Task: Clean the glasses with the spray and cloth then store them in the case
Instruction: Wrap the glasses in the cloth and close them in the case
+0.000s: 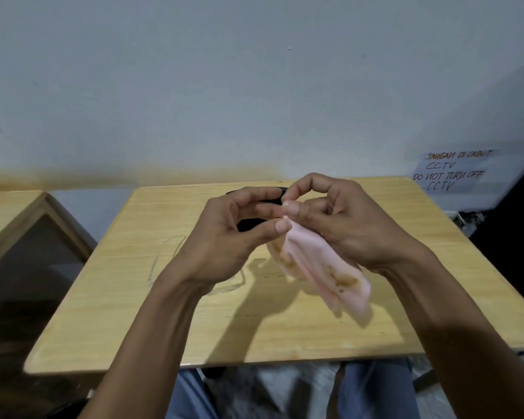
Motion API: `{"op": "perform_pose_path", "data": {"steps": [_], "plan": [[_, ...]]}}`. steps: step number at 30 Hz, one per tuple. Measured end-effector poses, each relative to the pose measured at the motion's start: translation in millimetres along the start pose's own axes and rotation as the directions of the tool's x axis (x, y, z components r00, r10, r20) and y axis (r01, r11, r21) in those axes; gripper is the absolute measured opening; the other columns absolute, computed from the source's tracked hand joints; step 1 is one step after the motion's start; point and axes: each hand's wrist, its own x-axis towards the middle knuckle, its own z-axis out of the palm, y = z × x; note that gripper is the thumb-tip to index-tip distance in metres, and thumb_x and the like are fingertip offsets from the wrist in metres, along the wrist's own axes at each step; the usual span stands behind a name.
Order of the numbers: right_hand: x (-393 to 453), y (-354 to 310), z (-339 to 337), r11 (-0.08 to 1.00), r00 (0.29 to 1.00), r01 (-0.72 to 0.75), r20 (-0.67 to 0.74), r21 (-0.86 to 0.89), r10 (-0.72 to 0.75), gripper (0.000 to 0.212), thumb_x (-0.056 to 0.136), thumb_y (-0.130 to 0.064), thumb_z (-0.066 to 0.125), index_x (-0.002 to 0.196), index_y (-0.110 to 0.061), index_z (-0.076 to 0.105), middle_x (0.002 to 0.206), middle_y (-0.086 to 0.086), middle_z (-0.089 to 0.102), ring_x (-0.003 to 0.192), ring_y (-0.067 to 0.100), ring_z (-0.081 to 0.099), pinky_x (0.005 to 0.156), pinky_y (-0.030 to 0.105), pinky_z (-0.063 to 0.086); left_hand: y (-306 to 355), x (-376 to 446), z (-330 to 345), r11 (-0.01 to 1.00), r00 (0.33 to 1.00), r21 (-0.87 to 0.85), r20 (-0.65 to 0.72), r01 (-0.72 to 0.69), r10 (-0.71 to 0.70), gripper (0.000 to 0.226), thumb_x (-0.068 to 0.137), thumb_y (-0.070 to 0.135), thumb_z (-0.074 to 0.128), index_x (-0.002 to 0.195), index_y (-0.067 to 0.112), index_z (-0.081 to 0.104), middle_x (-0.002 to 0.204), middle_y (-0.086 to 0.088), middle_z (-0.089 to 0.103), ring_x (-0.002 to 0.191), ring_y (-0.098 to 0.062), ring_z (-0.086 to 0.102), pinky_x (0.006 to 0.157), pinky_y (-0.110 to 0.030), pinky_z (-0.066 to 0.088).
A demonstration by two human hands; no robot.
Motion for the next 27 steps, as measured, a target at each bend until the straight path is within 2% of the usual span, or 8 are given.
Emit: {"op": "perform_pose_path", "data": {"steps": [2, 5, 7, 10, 14, 17, 23, 27], "plan": [[0, 0, -2, 1.000, 1.000, -0.009, 0.016, -0.007, 0.009, 0.016, 0.096, -0.020, 0.066, 0.105, -0.010, 0.058, 0.085, 0.033, 0.073, 0.076, 0.048, 0.072, 0.070, 0.052, 0.056, 1, -1, 3, 0.999, 0.999, 0.011, -0.021, -0.047, 0.047, 0.042, 0.080, 0.014, 0.077, 0.121, 0.011, 0.065, 0.095, -0.003, 0.079, 0.097, -0.009, 0.071, 0.085, -0.019, 0.052], [-3, 0, -8, 0.998, 0.997, -0.061, 0.038, 0.020, 0.060, 0.027, 0.087, -0.026, 0.073, 0.105, -0.016, 0.056, 0.089, 0.034, 0.072, 0.068, 0.026, 0.068, 0.065, 0.030, 0.049, 1, -3, 5, 0.995, 0.992, 0.031, -0.083, -0.091, 0.093, 0.030, 0.078, 0.014, 0.079, 0.107, 0.010, 0.072, 0.074, -0.004, 0.072, 0.079, -0.008, 0.067, 0.077, -0.014, 0.048], [-7, -2, -14, 0.993, 0.990, -0.110, 0.092, 0.045, 0.105, 0.041, 0.077, -0.021, 0.080, 0.110, -0.016, 0.057, 0.090, 0.027, 0.074, 0.069, 0.018, 0.068, 0.064, 0.024, 0.051, 1, -4, 4, 0.993, 0.989, 0.082, -0.110, -0.088, 0.097, 0.020, 0.078, 0.016, 0.080, 0.097, 0.013, 0.076, 0.073, -0.004, 0.071, 0.079, -0.008, 0.067, 0.076, -0.015, 0.051], [-8, -1, -23, 0.990, 0.980, -0.139, 0.149, 0.028, 0.133, 0.051, 0.075, 0.001, 0.082, 0.119, -0.013, 0.061, 0.094, 0.029, 0.073, 0.072, 0.022, 0.072, 0.068, 0.027, 0.057, 3, -7, -1, 0.963, 0.988, 0.259, -0.105, -0.081, 0.111, 0.013, 0.083, 0.017, 0.076, 0.091, 0.027, 0.078, 0.086, 0.006, 0.078, 0.087, -0.004, 0.069, 0.081, -0.018, 0.052], [-6, 2, -34, 0.989, 0.982, -0.140, 0.123, -0.043, 0.144, 0.045, 0.075, 0.004, 0.081, 0.115, -0.013, 0.067, 0.091, 0.017, 0.077, 0.076, 0.022, 0.073, 0.070, 0.028, 0.059, 5, -7, -5, 0.870, 0.998, 0.489, -0.002, -0.059, 0.068, 0.014, 0.092, 0.032, 0.064, 0.096, 0.041, 0.075, 0.095, 0.025, 0.073, 0.094, 0.005, 0.065, 0.101, -0.042, 0.045], [-7, 3, -37, 0.982, 0.986, -0.112, 0.104, -0.153, 0.129, 0.036, 0.074, 0.000, 0.084, 0.106, -0.014, 0.073, 0.081, 0.008, 0.076, 0.072, 0.016, 0.071, 0.072, 0.027, 0.059, 4, -8, -5, 0.827, 0.997, 0.559, 0.073, -0.068, 0.033, 0.016, 0.088, 0.043, 0.054, 0.087, 0.035, 0.069, 0.081, 0.020, 0.069, 0.080, 0.001, 0.062, 0.098, -0.057, 0.042], [-14, 8, -46, 0.913, 0.993, -0.053, 0.078, -0.404, 0.092, 0.005, 0.080, -0.020, 0.081, 0.085, -0.020, 0.081, 0.070, -0.003, 0.073, 0.060, 0.003, 0.058, 0.057, 0.015, 0.045, 0, -9, -10, 0.863, 0.997, 0.504, -0.035, -0.043, 0.071, 0.024, 0.078, 0.052, 0.061, 0.082, 0.030, 0.068, 0.085, 0.021, 0.067, 0.091, -0.002, 0.063, 0.102, -0.056, 0.038], [-22, 15, -52, 0.931, 0.998, -0.046, -0.048, -0.361, 0.030, 0.007, 0.080, -0.024, 0.080, 0.077, -0.018, 0.079, 0.062, -0.005, 0.070, 0.052, -0.002, 0.053, 0.051, 0.010, 0.039, -2, -11, -14, 0.883, 0.990, 0.466, -0.088, -0.053, 0.106, 0.023, 0.075, 0.049, 0.068, 0.078, 0.026, 0.068, 0.079, 0.016, 0.072, 0.086, -0.005, 0.067, 0.103, -0.057, 0.037]]}}
